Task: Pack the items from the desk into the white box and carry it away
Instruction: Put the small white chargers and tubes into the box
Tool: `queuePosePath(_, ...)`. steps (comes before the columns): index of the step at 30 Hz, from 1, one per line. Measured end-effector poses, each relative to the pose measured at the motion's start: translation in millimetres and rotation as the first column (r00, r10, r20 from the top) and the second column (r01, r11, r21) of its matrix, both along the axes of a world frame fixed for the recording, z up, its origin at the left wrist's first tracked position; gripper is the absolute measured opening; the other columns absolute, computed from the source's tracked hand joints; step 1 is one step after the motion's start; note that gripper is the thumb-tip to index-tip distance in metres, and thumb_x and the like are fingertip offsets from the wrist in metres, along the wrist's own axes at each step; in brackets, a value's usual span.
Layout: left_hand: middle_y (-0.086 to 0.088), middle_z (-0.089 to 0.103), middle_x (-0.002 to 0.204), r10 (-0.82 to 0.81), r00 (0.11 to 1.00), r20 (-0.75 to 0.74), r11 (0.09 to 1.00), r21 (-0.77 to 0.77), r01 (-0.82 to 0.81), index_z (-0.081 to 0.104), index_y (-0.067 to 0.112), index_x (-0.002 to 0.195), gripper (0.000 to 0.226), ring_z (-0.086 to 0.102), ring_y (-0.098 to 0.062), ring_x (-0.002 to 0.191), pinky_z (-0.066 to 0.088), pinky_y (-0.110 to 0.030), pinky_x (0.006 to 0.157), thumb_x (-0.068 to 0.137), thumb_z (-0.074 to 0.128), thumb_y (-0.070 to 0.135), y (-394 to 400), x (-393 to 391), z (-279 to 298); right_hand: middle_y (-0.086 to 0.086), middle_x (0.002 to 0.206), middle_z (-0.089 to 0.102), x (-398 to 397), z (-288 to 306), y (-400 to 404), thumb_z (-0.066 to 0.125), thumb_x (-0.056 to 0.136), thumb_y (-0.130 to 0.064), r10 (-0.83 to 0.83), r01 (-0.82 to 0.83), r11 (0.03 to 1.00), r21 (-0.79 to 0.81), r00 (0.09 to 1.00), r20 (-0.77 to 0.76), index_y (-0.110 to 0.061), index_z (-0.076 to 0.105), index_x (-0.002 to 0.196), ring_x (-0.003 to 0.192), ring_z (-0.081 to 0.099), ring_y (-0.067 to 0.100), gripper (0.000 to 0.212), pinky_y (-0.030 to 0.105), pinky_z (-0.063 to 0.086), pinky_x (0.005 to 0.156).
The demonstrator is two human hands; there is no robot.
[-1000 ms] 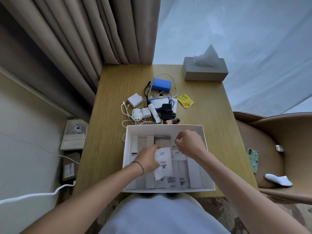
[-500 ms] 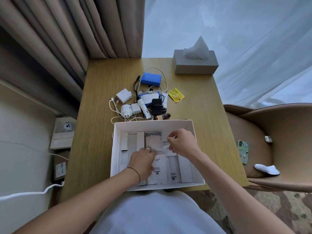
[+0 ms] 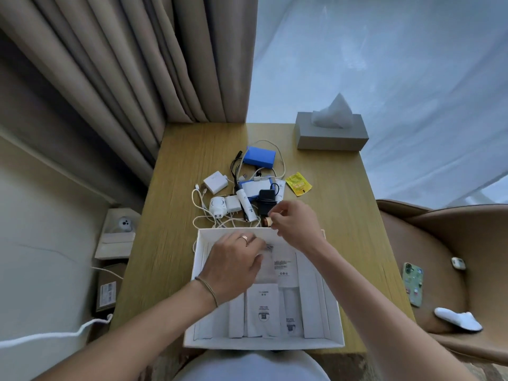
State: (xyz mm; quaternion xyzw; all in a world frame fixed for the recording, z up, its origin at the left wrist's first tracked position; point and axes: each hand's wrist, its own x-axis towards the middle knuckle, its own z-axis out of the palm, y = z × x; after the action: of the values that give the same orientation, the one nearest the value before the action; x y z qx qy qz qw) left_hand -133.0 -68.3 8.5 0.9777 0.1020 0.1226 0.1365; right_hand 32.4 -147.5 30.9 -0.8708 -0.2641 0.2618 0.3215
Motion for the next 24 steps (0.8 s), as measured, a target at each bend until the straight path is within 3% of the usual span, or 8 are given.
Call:
queuePosePath(5, 0.007, 0.065, 0.09, 0.126, 0.992, -0.028, 0.992, 0.022, -0.125, 0.066, 0.024, 0.093, 0.013, 0.058, -0.015, 0.083, 0.048, -0.031, 0.07, 0.088, 0.054, 0.029, 55.4, 8.8, 6.3, 0.003, 0.081, 0.075, 11.8, -13.2, 46.6, 0.053, 0.084, -0.011, 0.096, -0.087, 0.991, -0.097, 0.991, 0.089, -0.014, 0.077, 0.087, 0.07, 0.066, 0.019, 0.025, 0.035, 0.056, 0.061)
queuePosePath(8, 0.008, 0.064, 0.089, 0.205, 0.977, -0.066, 0.979, 0.004, -0.205, 0.066, 0.025, 0.094, 0.008, 0.058, -0.013, 0.08, 0.049, -0.03, 0.069, 0.088, 0.06, 0.027, 83.2, 7.0, 2.6, 0.014, 0.091, 0.075, 16.2, -31.5, 70.7, 0.051, 0.081, -0.01, 0.141, -0.115, 0.974, -0.194, 0.981, 0.131, -0.008, 0.075, 0.092, 0.08, 0.068, 0.031, 0.026, 0.034, 0.048, 0.056)
queuePosePath(11, 0.01, 0.064, 0.087, 0.26, 0.96, -0.1, 0.965, -0.021, -0.263, 0.066, 0.027, 0.095, 0.007, 0.058, -0.012, 0.079, 0.047, -0.028, 0.068, 0.089, 0.062, 0.026, 100.5, 4.8, -1.4, 0.013, 0.106, 0.073, 19.4, -50.0, 91.9, 0.052, 0.084, -0.009, 0.152, -0.123, 0.962, -0.245, 0.983, 0.101, -0.008, 0.066, 0.113, 0.095, 0.065, 0.033, 0.033, 0.042, 0.057, 0.074)
queuePosePath(14, 0.011, 0.063, 0.087, 0.284, 0.95, -0.128, 0.954, -0.061, -0.293, 0.065, 0.027, 0.096, 0.008, 0.056, -0.01, 0.079, 0.043, -0.024, 0.067, 0.092, 0.058, 0.026, 113.1, 3.2, -6.3, 0.011, 0.114, 0.068, 20.0, -66.0, 108.4, 0.055, 0.089, -0.013, 0.189, -0.145, 0.944, -0.298, 0.974, 0.125, -0.013, 0.056, 0.124, 0.102, 0.063, 0.033, 0.036, 0.04, 0.055, 0.076)
queuePosePath(18, 0.013, 0.064, 0.094, 0.291, 0.943, -0.159, 0.945, -0.105, -0.31, 0.065, 0.028, 0.103, 0.014, 0.057, -0.009, 0.088, 0.048, -0.028, 0.074, 0.094, 0.054, 0.027, 129.3, 1.1, -12.9, 0.013, 0.101, 0.068, 12.6, -80.8, 124.0, 0.059, 0.085, -0.012, 0.253, -0.155, 0.913, -0.377, 0.94, 0.227, -0.015, 0.043, 0.097, 0.087, 0.064, 0.035, 0.02, 0.036, 0.042, 0.06)
queuePosePath(24, 0.011, 0.065, 0.098, 0.272, 0.939, -0.209, 0.943, -0.136, -0.303, 0.065, 0.028, 0.104, 0.016, 0.057, -0.011, 0.092, 0.052, -0.032, 0.077, 0.094, 0.052, 0.027, 147.3, 6.3, -24.6, 0.011, 0.096, 0.07, 8.1, -94.6, 137.6, 0.062, 0.084, -0.009, 0.34, -0.162, 0.86, -0.484, 0.889, 0.307, -0.016, 0.037, 0.094, 0.084, 0.066, 0.032, 0.028, 0.035, 0.037, 0.058)
